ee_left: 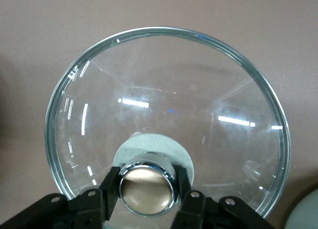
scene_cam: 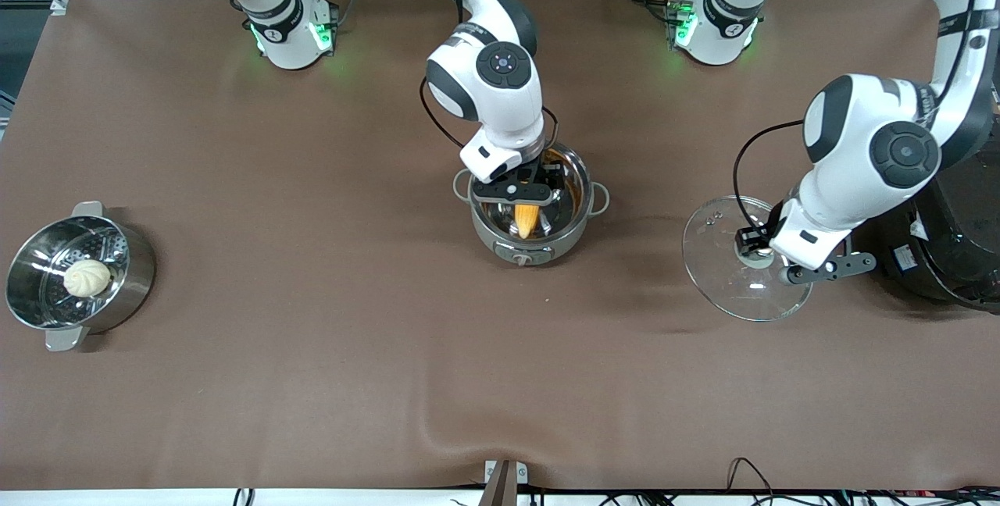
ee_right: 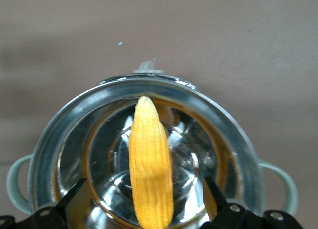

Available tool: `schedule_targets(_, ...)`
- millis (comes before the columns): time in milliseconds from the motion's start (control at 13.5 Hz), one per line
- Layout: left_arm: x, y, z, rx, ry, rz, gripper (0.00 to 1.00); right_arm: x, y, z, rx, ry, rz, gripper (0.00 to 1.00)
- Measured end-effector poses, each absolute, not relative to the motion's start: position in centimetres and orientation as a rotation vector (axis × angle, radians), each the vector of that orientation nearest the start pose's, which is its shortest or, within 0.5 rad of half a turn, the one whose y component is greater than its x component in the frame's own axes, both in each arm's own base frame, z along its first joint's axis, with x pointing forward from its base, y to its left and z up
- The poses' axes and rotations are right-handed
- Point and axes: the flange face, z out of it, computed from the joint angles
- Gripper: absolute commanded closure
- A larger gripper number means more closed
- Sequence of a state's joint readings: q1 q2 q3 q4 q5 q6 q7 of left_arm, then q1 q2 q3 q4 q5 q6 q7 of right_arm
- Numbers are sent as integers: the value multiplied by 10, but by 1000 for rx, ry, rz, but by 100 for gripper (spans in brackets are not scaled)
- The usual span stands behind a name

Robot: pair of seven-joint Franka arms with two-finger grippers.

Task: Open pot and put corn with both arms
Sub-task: 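Lower the corn into the open pot and open the right gripper, then withdraw the right gripper while the left gripper lowers the lid onto the table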

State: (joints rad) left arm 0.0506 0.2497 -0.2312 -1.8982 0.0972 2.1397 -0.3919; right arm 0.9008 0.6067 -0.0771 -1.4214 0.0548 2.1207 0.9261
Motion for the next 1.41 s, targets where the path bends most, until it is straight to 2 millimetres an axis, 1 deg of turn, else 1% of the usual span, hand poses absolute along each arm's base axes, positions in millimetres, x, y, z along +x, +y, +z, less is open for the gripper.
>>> schedule_targets(74, 601, -99, 362, -3110, -255, -20, 100, 491, 529, 364, -3091, 161, -56, 0)
schedule_targets(148, 598, -98, 348, -3109, -245, -27, 100, 501, 509, 381, -3118, 155, -20, 0)
schedule_targets(222, 594, -96, 335, -3099, -226, -32, 100, 514, 485, 402, -3135, 169, 5, 0)
schedule_targets(370, 589, -83, 311, -3072, -199, -39, 100, 545, 422, 445, -3152, 228, 16, 0)
schedule_targets(444, 588, -75, 302, -3062, -195, -38, 100, 561, 387, 462, -3152, 234, 14, 0)
schedule_targets(519, 586, -67, 293, -3052, -195, -29, 100, 578, 346, 474, -3149, 230, 11, 0)
schedule_targets(667, 583, -58, 281, -3050, -202, -5, 100, 604, 270, 490, -3141, 207, 0, 0)
schedule_targets(741, 582, -57, 275, -3050, -201, 9, 100, 613, 233, 499, -3134, 215, -13, 0)
schedule_targets(815, 581, -58, 270, -3051, -199, 24, 100, 620, 202, 508, -3126, 240, -28, 0)
schedule_targets(889, 580, -58, 264, -3051, -196, 41, 100, 625, 175, 517, -3118, 270, -48, 0)
schedule_targets(963, 578, -59, 256, -3052, -192, 63, 100, 627, 153, 525, -3112, 284, -64, 0)
schedule_targets(1111, 575, -60, 240, -3043, -170, 103, 100, 627, 119, 538, -3115, 239, -66, 0)
schedule_targets(1185, 573, -59, 233, -3032, -147, 115, 86, 624, 102, 545, -3119, 205, -54, 0)
schedule_targets(1333, 571, -59, 227, -3021, -126, 129, 19, 616, 64, 560, -3126, 138, -13, 0)
schedule_targets(1407, 571, -59, 226, -3020, -124, 131, 0, 610, 41, 569, -3128, 92, 15, 0)
